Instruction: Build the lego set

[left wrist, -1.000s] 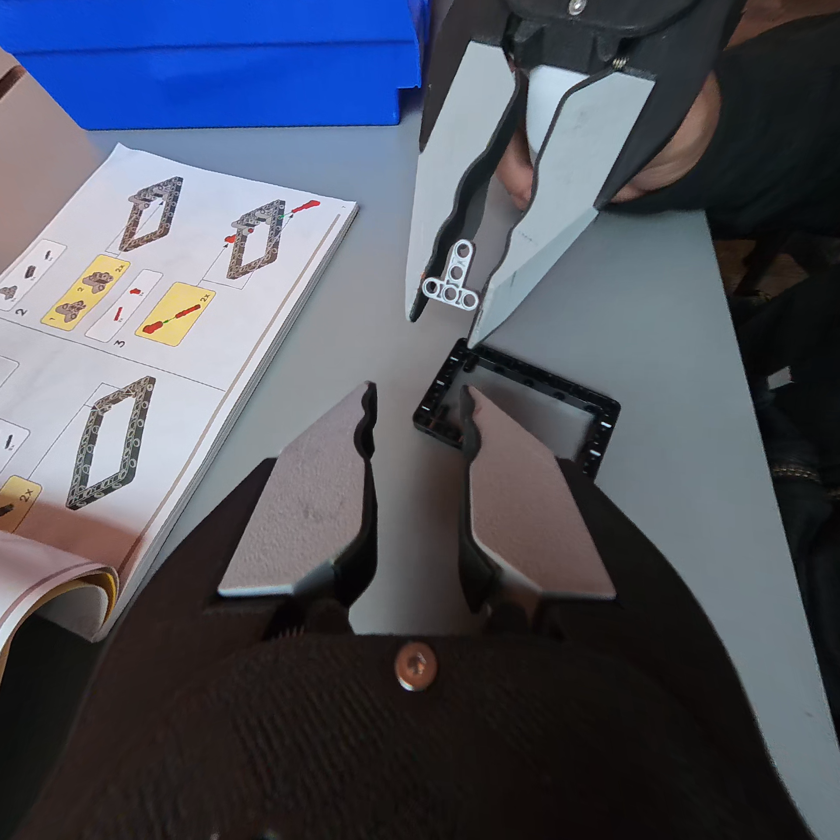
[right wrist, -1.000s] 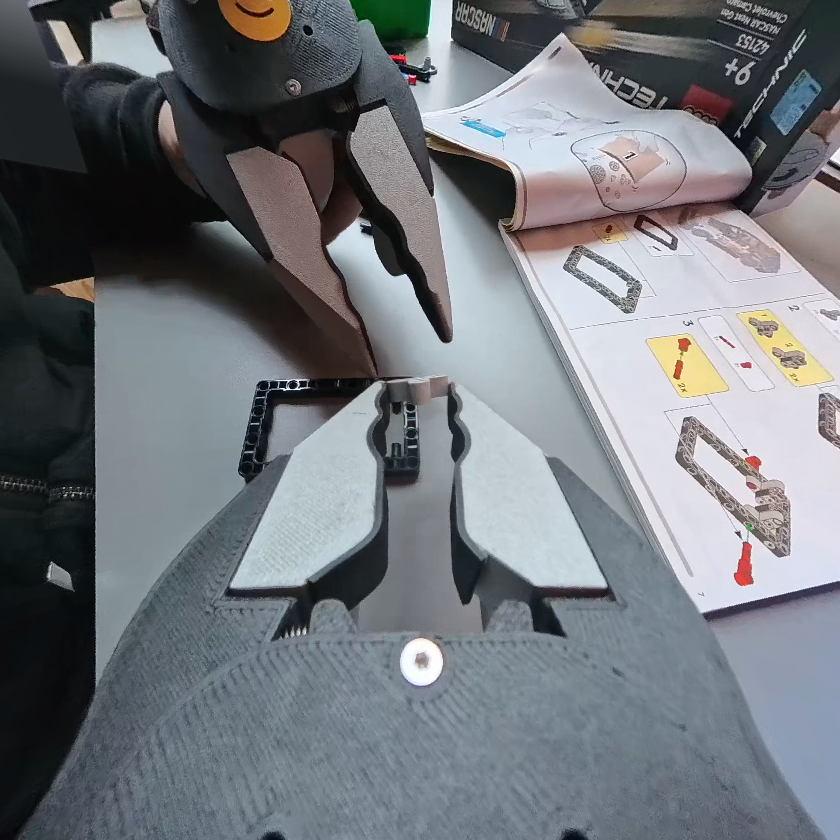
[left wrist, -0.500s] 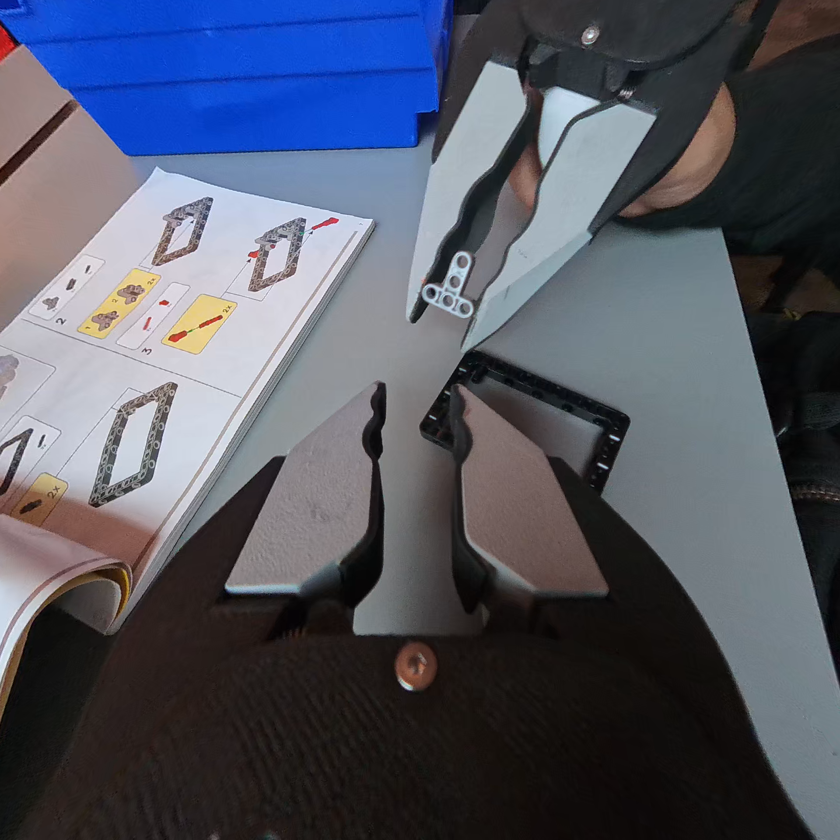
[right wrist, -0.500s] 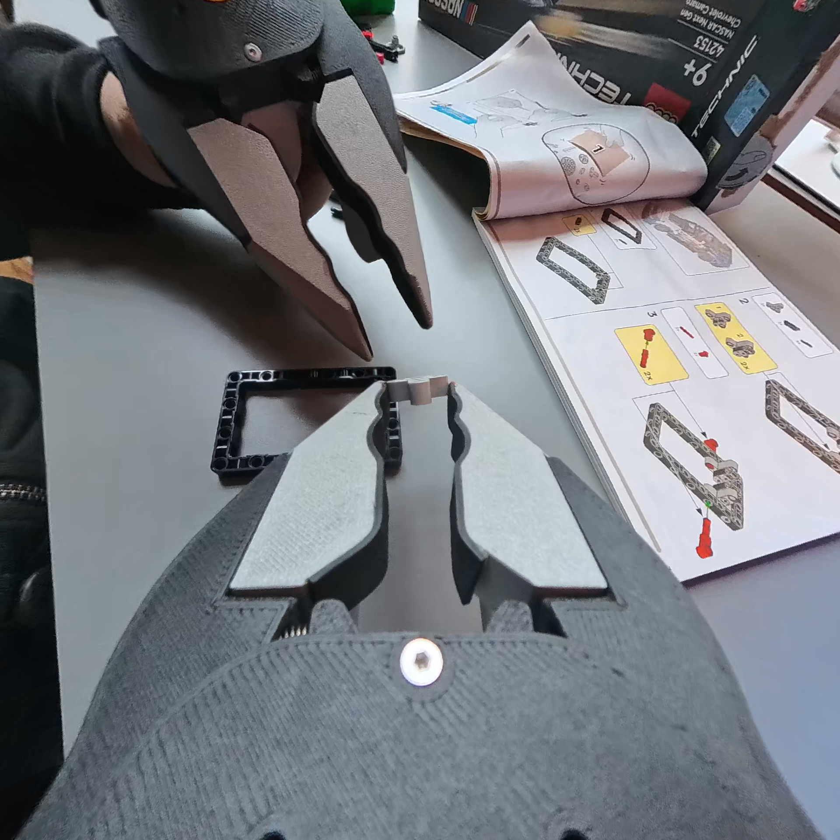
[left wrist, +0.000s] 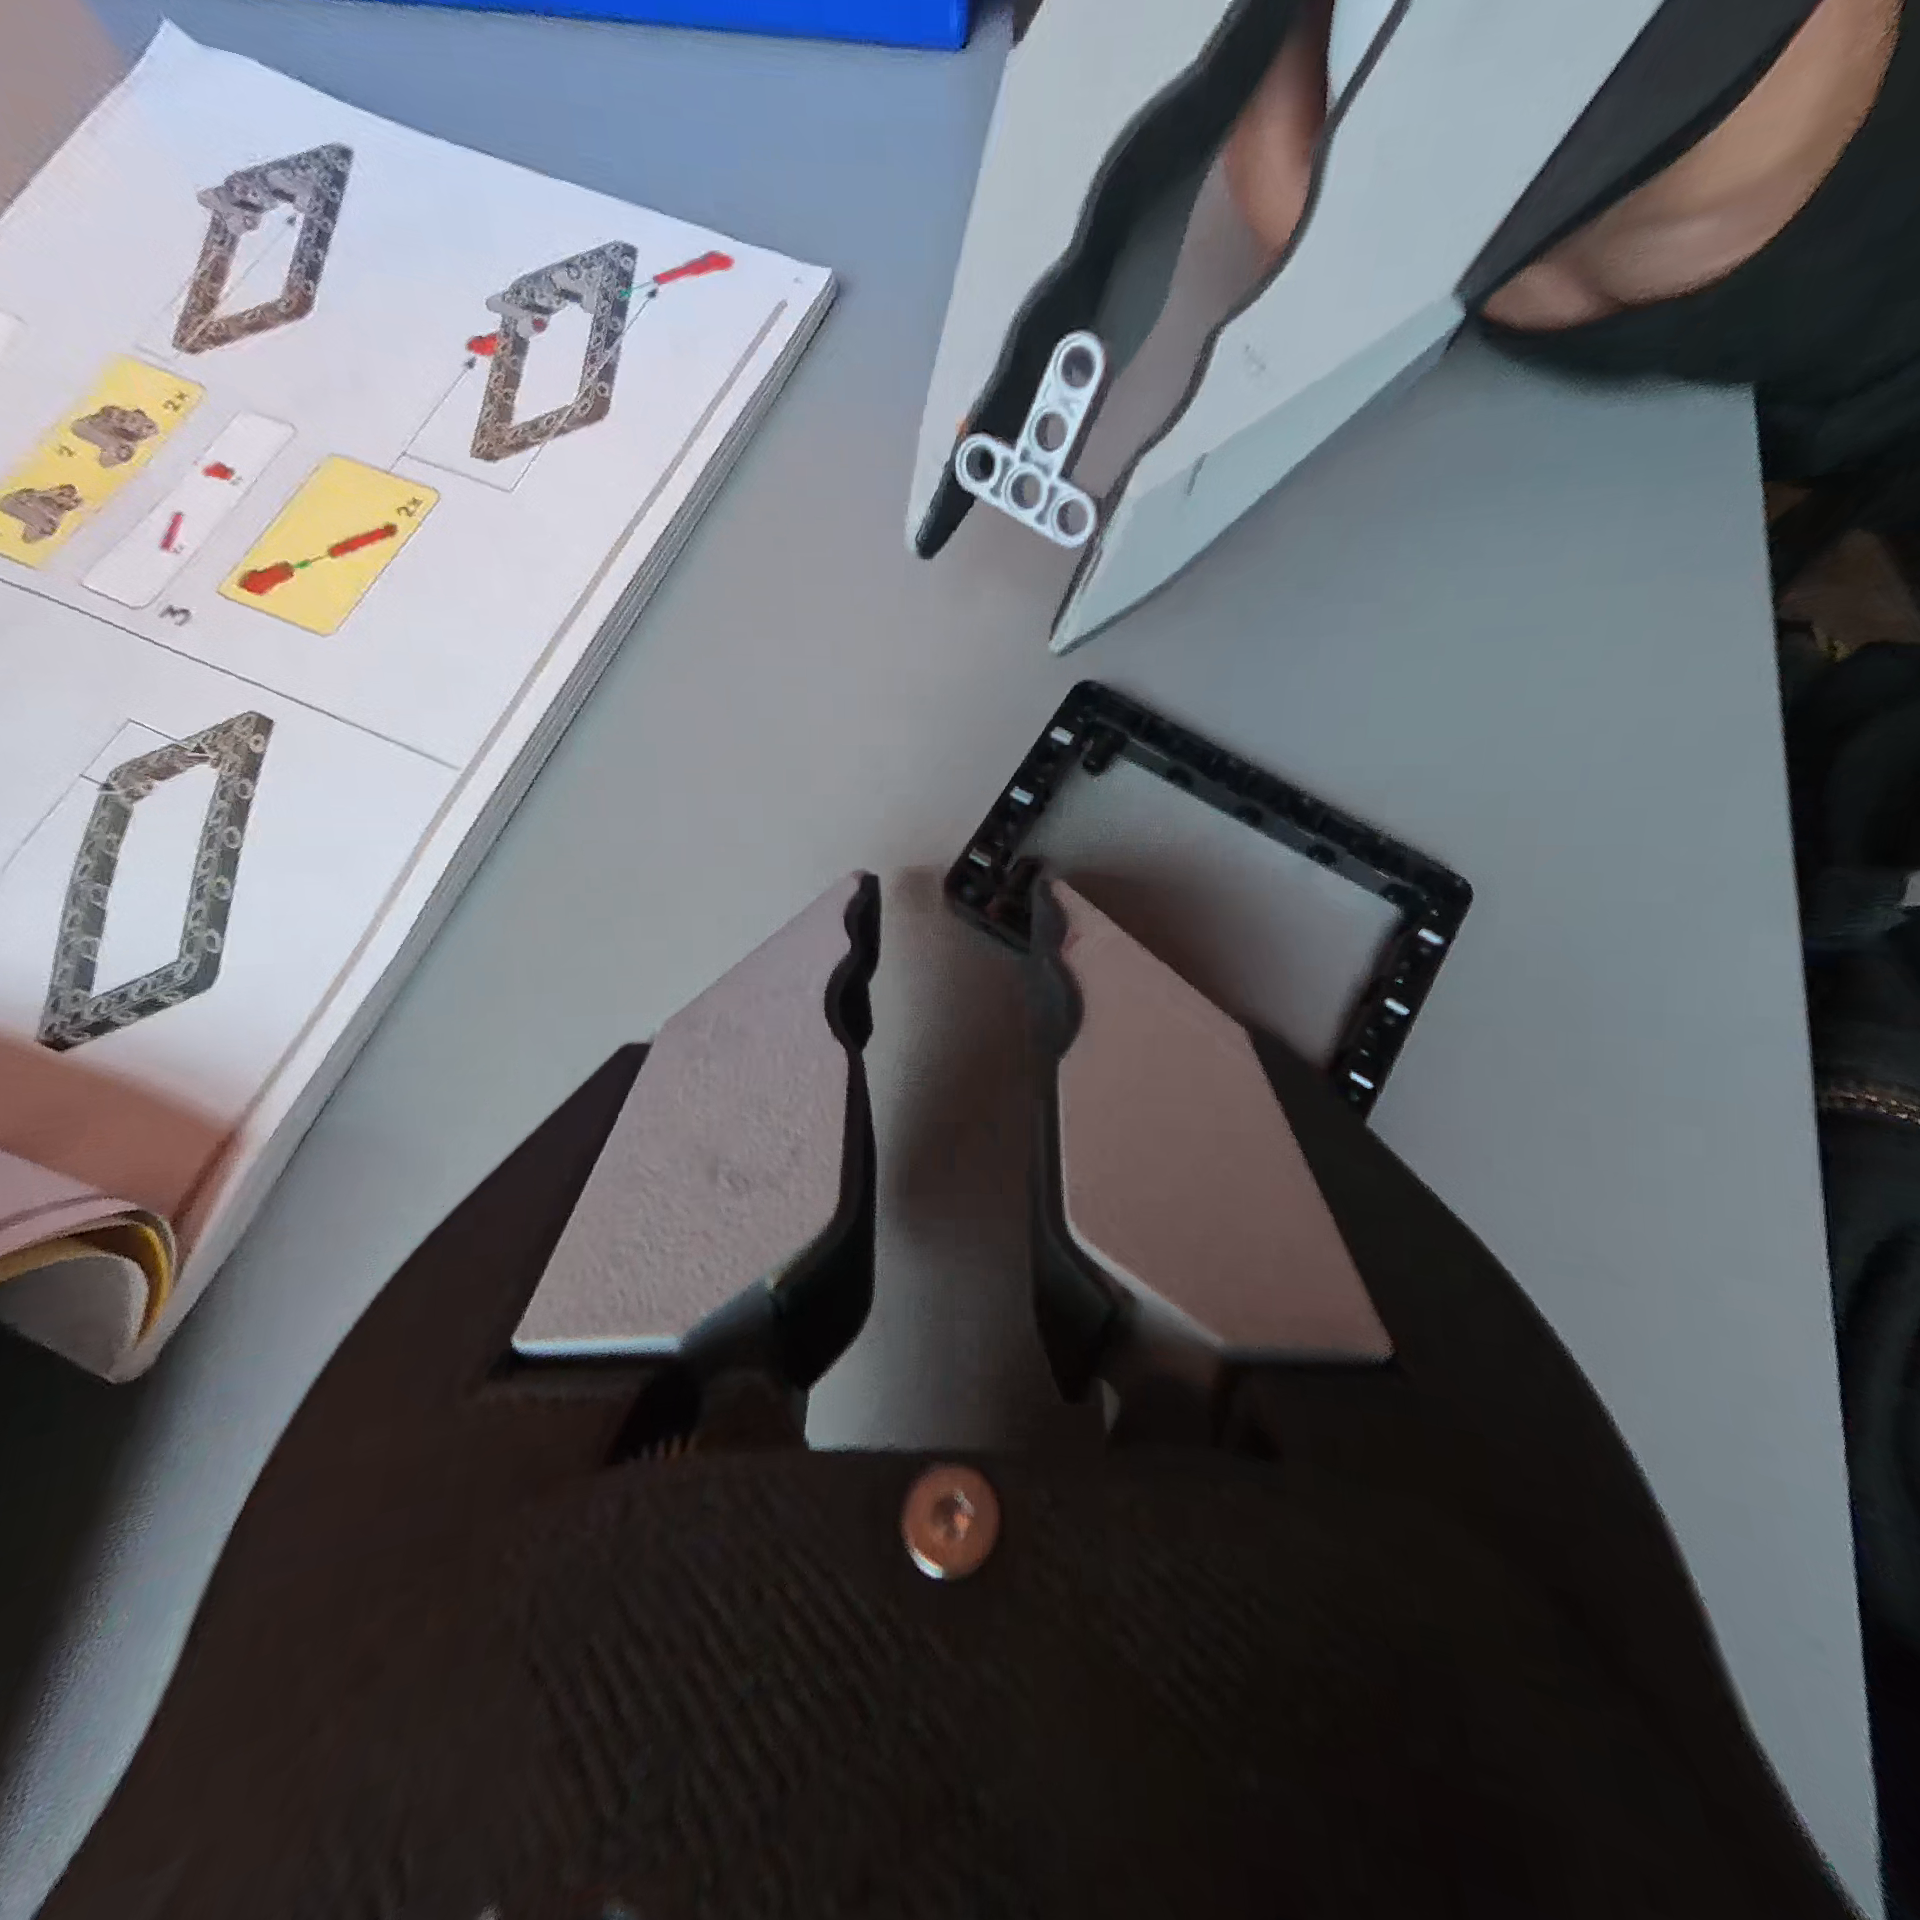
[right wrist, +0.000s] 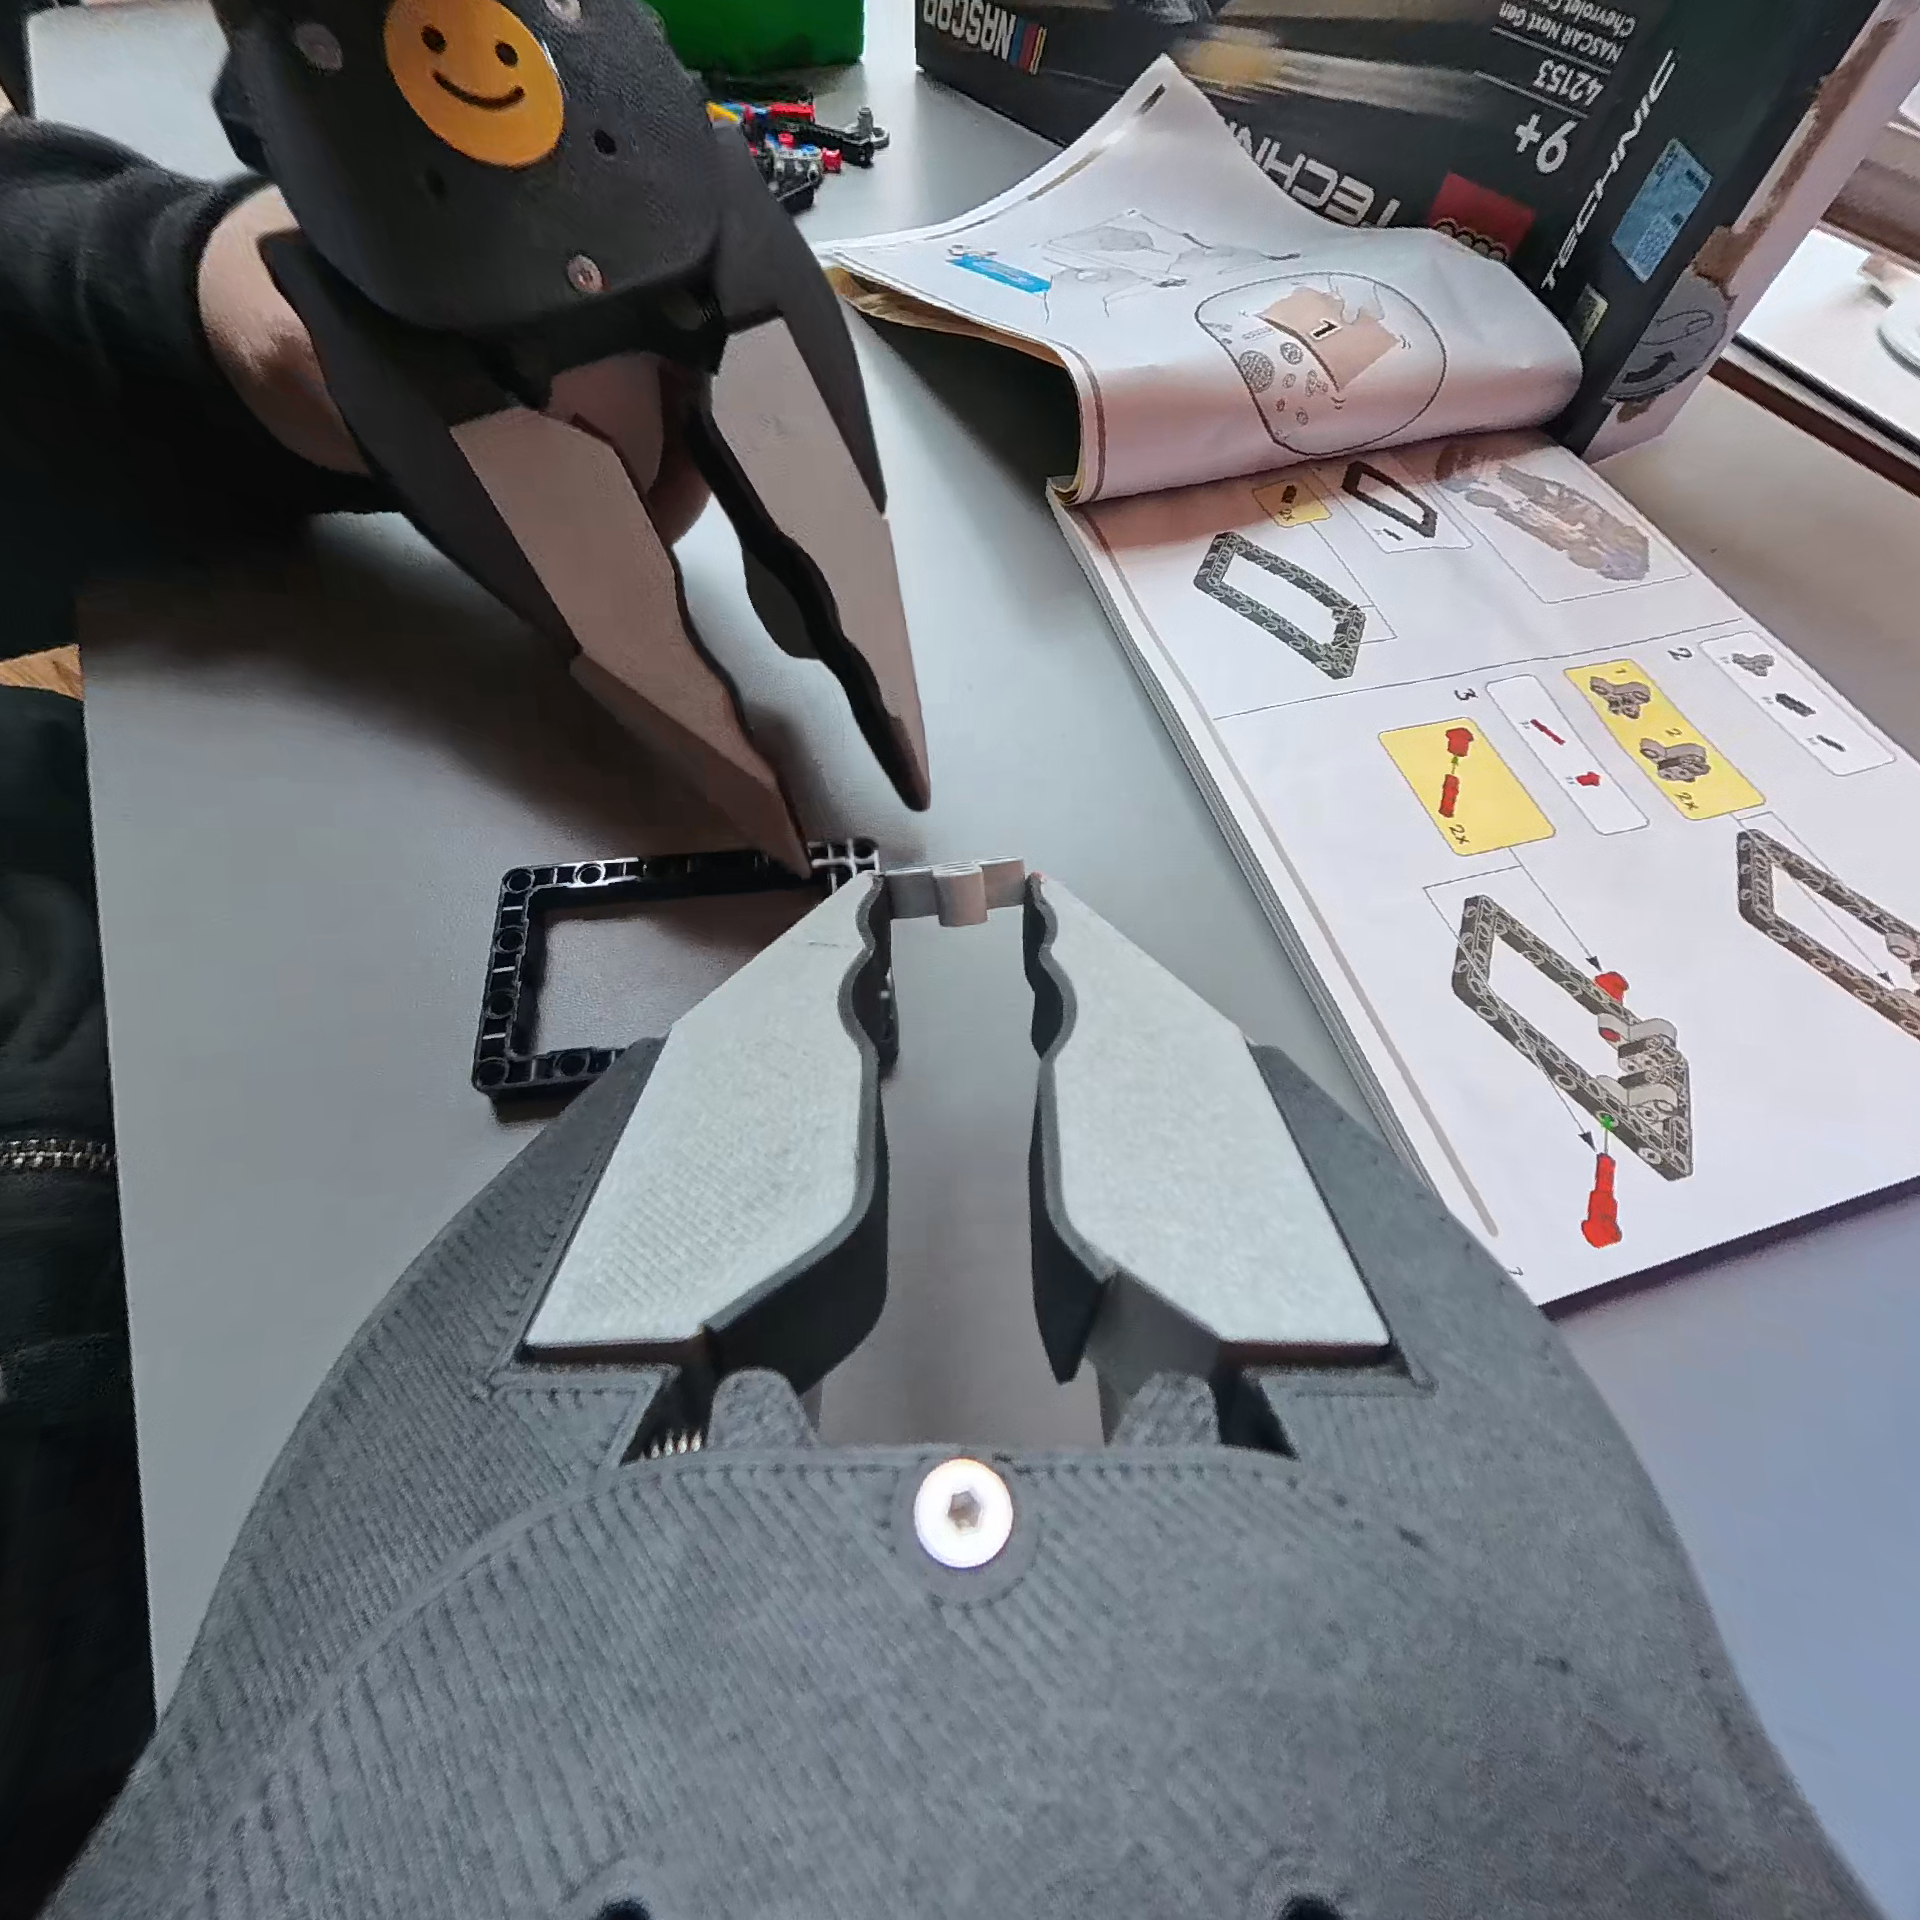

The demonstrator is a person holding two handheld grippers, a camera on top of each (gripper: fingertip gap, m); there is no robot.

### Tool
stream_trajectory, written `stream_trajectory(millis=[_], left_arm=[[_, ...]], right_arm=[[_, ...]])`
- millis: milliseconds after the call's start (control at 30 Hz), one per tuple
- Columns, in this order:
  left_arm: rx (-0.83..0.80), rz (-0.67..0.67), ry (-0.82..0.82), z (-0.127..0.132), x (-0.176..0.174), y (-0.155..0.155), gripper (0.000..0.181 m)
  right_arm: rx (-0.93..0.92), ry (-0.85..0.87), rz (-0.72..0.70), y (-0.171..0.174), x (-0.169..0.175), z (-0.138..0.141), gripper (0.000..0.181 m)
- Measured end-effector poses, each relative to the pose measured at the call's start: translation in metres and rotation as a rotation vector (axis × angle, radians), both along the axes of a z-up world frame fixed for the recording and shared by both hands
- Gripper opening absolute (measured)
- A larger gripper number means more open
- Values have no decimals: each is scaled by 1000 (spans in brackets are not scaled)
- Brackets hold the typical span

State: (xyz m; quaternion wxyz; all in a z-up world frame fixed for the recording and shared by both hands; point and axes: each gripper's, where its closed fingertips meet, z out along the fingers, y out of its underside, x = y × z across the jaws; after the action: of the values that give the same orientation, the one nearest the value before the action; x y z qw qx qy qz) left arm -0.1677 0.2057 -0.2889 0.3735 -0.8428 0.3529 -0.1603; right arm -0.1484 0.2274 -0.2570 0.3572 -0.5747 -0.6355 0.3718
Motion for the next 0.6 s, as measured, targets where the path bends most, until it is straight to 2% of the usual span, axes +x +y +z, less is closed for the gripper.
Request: stream_trajectory(millis=[100, 300, 600], left_arm=[[-23, -32, 8, -4, 6, -6, 22], [-59, -108, -27, -5, 24, -18, 28], [32, -48, -74, 15, 17, -7, 28]], right_arm=[[-8, 4, 5, -1, 0, 1, 23], [-21, 14, 9, -1, 1, 2, 22], [-31, 38, 22, -1, 0, 6, 22]])
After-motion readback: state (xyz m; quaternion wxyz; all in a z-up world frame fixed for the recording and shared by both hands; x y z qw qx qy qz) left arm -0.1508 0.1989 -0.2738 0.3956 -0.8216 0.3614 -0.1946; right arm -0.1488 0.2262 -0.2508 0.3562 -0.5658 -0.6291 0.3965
